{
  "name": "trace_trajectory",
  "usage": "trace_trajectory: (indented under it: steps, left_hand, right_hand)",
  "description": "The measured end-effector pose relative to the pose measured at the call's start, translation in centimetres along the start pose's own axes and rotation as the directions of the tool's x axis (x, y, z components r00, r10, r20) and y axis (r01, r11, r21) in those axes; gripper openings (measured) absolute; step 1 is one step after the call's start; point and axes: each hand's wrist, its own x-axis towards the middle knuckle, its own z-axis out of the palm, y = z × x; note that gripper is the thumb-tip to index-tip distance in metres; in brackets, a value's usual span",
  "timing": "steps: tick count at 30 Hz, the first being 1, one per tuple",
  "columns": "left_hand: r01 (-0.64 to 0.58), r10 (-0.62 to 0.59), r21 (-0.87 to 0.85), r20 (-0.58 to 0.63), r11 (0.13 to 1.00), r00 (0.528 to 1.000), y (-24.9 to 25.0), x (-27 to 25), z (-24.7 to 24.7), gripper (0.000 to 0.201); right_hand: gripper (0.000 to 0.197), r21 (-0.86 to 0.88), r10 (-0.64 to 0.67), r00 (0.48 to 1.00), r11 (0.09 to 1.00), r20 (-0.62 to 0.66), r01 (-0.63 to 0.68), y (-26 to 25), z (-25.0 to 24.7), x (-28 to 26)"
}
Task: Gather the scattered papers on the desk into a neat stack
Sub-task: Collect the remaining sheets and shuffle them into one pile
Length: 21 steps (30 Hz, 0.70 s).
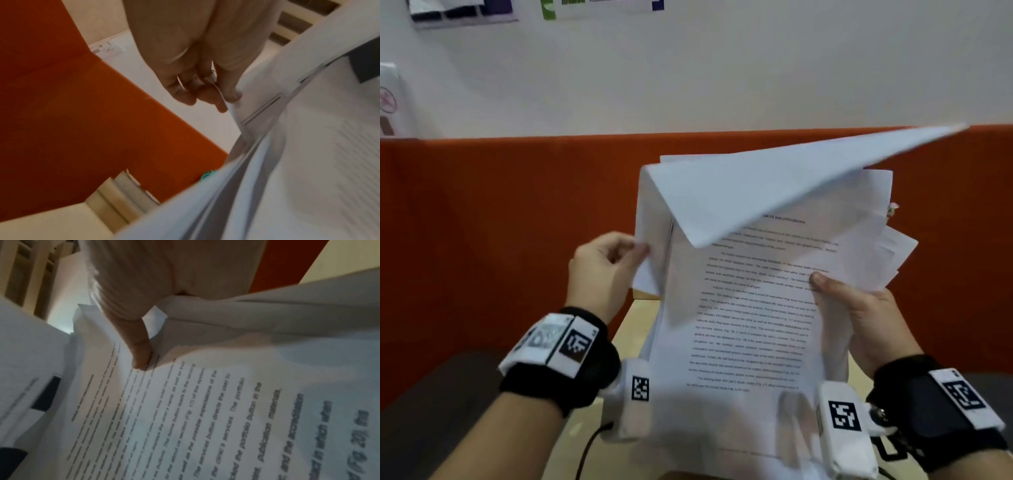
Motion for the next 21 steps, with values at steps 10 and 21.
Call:
trace_trajectory:
  steps: [10,21]
  left_hand:
    - [0.219,-0.080,-0.320,0.396,0.922,0.915,2.2,-0.2,1.1,0.106]
    - [0.030,-0.013,-0.290,0.060,0.956,0.998,4.5,-1.0,2.4,0.074]
  right_hand:
    - [0.026,0.012,-0.052,0.997,0.999,0.061,0.052,-0.2,0.9,-0.2]
    - [0.028,-0.071,-0.225,0.974,0.971,0.029,0.227,-2.8,3.3,-0.3]
